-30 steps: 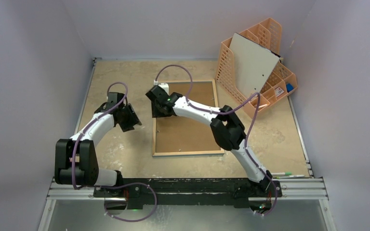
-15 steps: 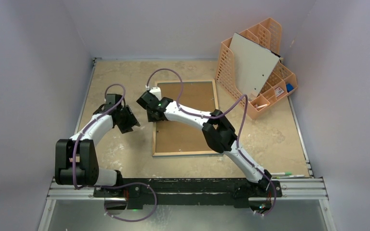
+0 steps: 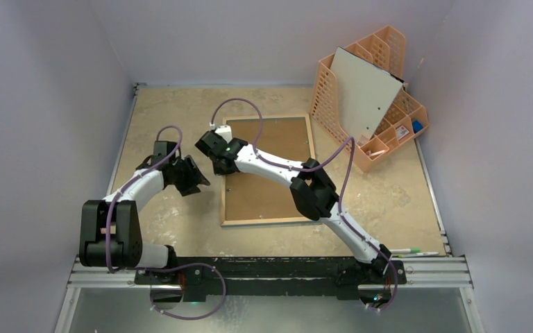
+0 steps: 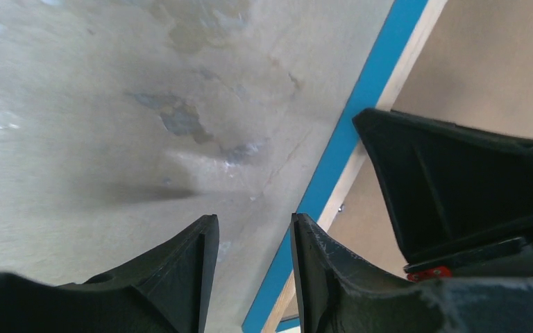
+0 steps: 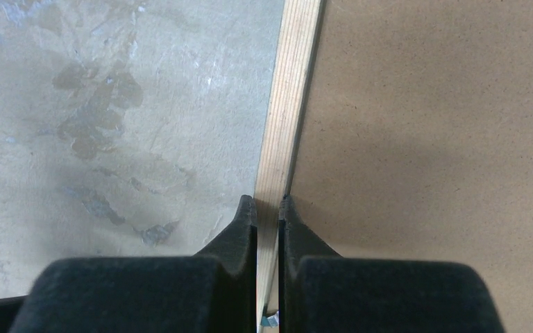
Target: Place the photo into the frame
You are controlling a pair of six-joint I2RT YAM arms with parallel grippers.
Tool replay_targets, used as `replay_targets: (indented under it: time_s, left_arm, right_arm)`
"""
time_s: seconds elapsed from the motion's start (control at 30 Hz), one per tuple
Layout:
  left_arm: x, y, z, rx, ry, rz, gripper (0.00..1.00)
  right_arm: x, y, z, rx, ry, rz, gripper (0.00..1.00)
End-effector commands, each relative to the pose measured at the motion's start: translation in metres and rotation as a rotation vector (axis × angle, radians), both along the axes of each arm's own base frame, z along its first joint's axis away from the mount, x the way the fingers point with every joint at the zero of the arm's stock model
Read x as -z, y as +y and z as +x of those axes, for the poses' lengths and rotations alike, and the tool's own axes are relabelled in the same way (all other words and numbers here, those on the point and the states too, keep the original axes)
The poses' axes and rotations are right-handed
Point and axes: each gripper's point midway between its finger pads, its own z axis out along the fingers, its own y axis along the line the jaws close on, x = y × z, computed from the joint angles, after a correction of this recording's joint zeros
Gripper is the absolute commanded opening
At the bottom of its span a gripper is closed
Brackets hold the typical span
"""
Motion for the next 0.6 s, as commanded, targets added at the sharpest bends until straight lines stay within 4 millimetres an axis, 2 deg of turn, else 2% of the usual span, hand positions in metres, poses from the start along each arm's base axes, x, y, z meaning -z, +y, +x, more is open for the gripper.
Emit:
replay_targets:
  time_s: [0.0, 0.17, 0.3, 0.47, 0.57]
  left_arm:
    - [-0.017, -0.028, 0.000, 0.076, -0.089, -0.172, 0.46]
    - [-0.040, -0.046, -0.004, 0.150, -0.169, -0.277, 0.52]
    - [-0.057, -0.058, -0.008, 0.192, -0.235, -0.358, 0.55]
    - [-0.047, -0.058, -0.014, 0.183, -0.181, -0.356, 0.55]
    - [-0.050, -0.063, -0.014, 0.207, -0.180, -0.393, 0.56]
  right_arm:
    - [-0.043, 0.016, -0.004, -0.051, 0.004, 0.079, 0.00]
    - [-0.092, 0.023, -0.002, -0.061, -0.016, 0.202, 0.00]
    - [-0.122, 0.024, -0.002, -0.073, -0.016, 0.280, 0.00]
    - [-0.160, 0.026, -0.004, -0.086, -0.033, 0.367, 0.00]
    - [-0.175, 0.025, -0.006, -0.096, -0.026, 0.411, 0.00]
